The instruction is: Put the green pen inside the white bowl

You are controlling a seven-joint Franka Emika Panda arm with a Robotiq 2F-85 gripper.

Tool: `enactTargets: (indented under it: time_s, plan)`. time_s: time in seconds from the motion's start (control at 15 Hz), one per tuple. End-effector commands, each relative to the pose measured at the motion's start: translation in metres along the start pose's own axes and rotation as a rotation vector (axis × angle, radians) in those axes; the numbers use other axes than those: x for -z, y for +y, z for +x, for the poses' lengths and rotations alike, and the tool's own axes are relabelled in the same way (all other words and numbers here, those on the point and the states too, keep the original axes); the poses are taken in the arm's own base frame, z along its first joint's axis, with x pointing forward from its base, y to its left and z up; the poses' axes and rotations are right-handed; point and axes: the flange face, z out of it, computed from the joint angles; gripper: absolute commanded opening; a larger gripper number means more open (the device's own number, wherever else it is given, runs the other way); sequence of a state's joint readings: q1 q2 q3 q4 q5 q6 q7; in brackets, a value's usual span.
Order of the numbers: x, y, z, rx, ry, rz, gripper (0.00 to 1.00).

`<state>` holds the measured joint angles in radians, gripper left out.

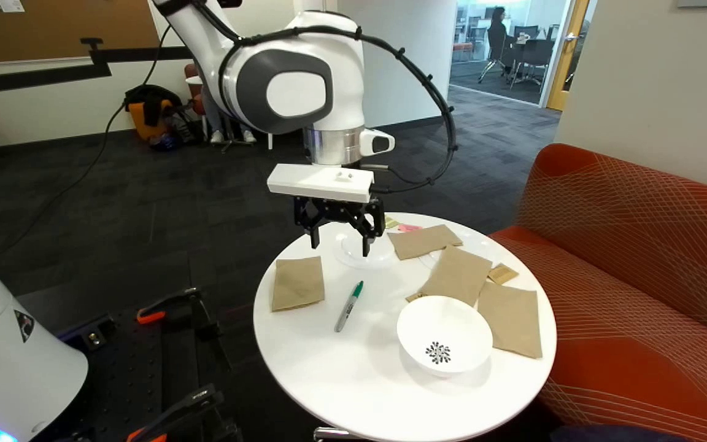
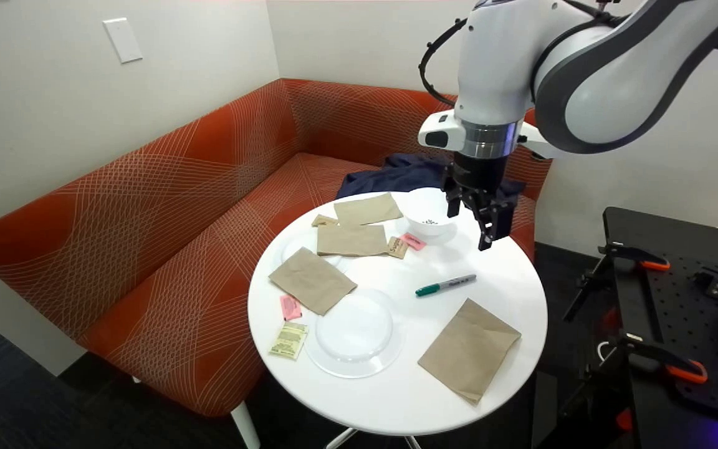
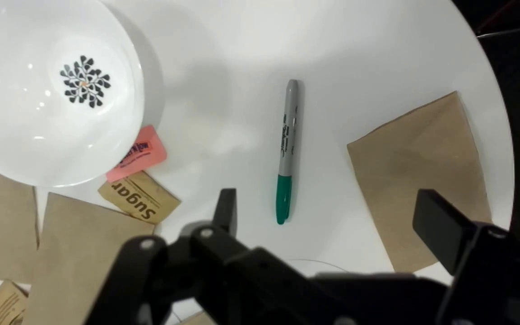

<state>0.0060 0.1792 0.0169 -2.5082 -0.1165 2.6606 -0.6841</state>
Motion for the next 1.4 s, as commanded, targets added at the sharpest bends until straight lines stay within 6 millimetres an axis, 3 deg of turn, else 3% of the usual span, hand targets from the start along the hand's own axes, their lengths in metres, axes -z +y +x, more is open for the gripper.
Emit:
enactTargets:
  time_s: [0.0, 0.53, 1.33]
  plan:
    - [-0.016, 0.011, 0.008, 0.007, 0.018, 0.023, 1.0]
    - [-0.05, 0.015, 0.016, -0.039, 0.016, 0.041, 1.0]
    - [-0.083, 0.02, 0.041, -0.112, 0.028, 0.022, 1.0]
